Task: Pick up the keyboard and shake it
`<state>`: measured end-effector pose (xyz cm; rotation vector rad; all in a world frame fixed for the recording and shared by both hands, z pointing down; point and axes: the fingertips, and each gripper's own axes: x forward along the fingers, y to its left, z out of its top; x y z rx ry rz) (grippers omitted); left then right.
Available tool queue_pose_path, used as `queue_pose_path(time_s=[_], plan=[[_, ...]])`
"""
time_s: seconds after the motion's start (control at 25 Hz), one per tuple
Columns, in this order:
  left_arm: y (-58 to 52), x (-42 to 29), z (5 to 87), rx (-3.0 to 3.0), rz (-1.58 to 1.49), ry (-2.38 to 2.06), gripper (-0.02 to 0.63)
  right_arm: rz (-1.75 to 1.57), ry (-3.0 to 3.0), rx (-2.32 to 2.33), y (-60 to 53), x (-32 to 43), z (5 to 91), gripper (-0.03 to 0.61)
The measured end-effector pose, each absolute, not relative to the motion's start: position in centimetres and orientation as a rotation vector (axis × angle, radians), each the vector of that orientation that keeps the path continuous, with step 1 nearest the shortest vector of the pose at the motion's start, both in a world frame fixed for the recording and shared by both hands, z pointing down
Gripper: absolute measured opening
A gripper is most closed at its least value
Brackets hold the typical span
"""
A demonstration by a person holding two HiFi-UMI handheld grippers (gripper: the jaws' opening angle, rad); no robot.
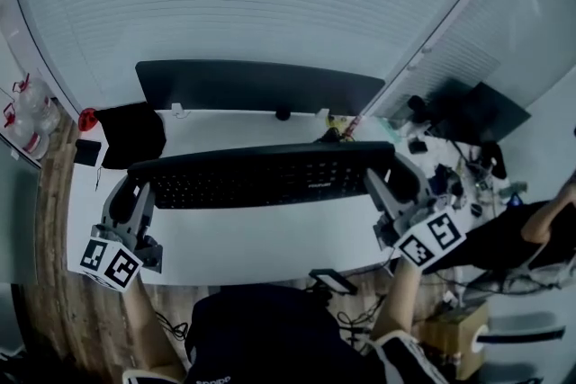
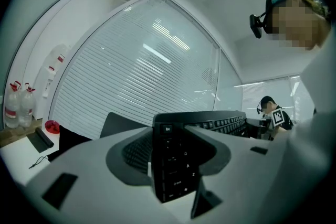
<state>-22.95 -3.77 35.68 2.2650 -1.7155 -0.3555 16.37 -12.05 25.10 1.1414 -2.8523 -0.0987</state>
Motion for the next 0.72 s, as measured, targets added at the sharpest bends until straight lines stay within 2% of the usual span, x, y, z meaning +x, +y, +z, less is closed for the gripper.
queue_pose_path(time_s=[0.72], plan=[[-5.9,-23.5,37.0,2.249,-0.419,-1.671,0.173,-0.173,-2.819,1.146,-13.2,15.1,24.1,0.189]])
